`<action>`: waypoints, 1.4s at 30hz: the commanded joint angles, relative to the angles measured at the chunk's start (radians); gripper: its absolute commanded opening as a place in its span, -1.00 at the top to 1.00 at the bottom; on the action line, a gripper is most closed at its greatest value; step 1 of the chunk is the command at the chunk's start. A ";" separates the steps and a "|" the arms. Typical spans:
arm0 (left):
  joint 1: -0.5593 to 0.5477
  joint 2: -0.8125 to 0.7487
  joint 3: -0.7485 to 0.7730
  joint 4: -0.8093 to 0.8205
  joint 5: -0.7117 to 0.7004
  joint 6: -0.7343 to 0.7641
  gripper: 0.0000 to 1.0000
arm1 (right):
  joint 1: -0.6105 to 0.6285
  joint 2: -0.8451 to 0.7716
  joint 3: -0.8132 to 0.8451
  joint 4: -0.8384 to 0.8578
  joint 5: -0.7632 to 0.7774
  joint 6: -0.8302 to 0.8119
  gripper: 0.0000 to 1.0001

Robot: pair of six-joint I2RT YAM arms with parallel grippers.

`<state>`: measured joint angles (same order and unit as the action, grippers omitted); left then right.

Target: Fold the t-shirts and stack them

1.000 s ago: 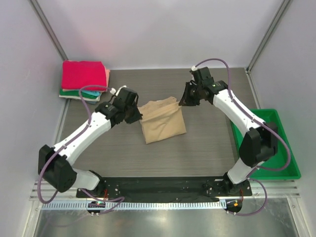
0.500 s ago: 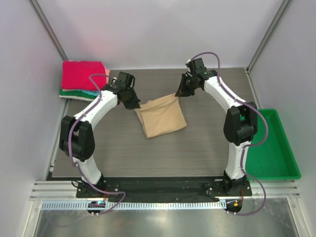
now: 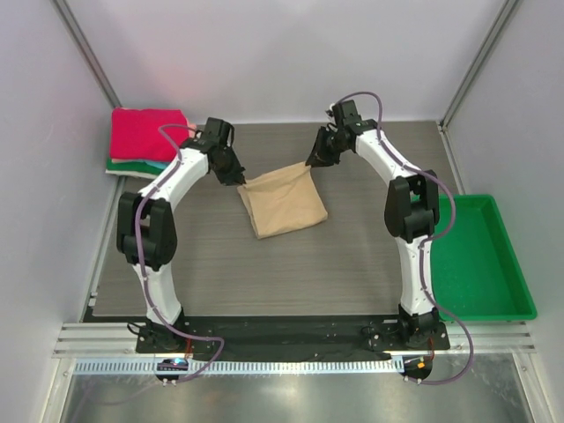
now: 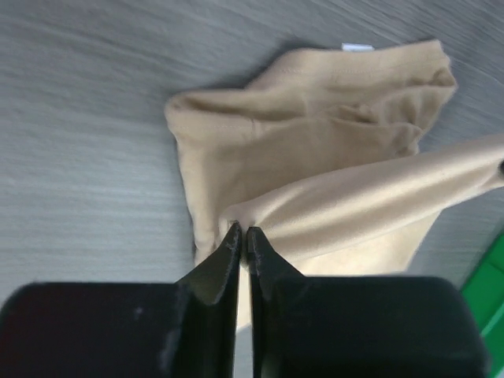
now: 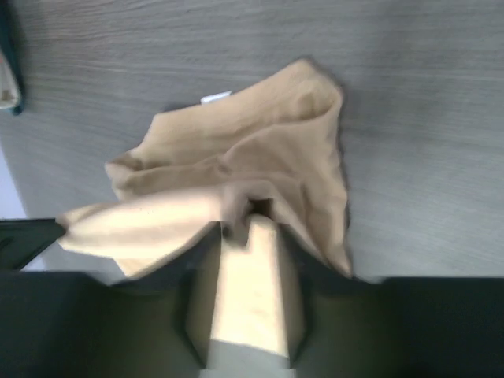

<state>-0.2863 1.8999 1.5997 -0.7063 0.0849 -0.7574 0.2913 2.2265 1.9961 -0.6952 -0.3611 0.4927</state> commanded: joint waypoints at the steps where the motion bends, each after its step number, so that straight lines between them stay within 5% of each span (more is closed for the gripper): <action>1: 0.050 0.066 0.068 -0.062 0.015 0.036 0.72 | -0.029 0.063 0.111 0.020 -0.010 0.004 0.05; 2: 0.065 0.082 0.087 -0.065 0.018 0.038 0.54 | -0.034 0.082 0.133 0.023 -0.031 0.004 -0.13; 3: 0.071 0.106 0.139 -0.091 0.013 0.044 0.07 | -0.040 0.097 0.160 0.020 -0.042 0.004 -0.22; 6: 0.084 0.117 0.204 -0.125 -0.033 0.081 -0.48 | -0.056 0.122 0.234 0.016 -0.071 0.006 -0.40; 10: 0.084 0.027 0.116 0.006 -0.015 0.133 -0.68 | -0.073 0.030 0.144 0.020 -0.030 -0.012 -0.48; 14: 0.082 -0.077 -0.186 0.273 0.091 0.087 -0.70 | -0.075 -0.150 -0.060 0.060 0.004 -0.037 -0.48; 20: 0.078 -0.118 -0.432 0.528 0.147 0.007 -0.69 | -0.075 -0.359 -0.396 0.166 -0.016 -0.023 -0.48; 34: 0.068 0.005 -0.586 0.889 0.098 -0.232 -0.59 | -0.064 -0.662 -0.731 0.240 -0.108 -0.016 -0.48; 42: 0.056 0.079 -0.612 0.975 0.079 -0.367 -0.17 | -0.064 -0.674 -0.749 0.244 -0.119 -0.020 -0.49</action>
<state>-0.2157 1.9305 1.0275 0.2432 0.2058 -1.0634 0.2214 1.5948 1.2587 -0.4889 -0.4580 0.4767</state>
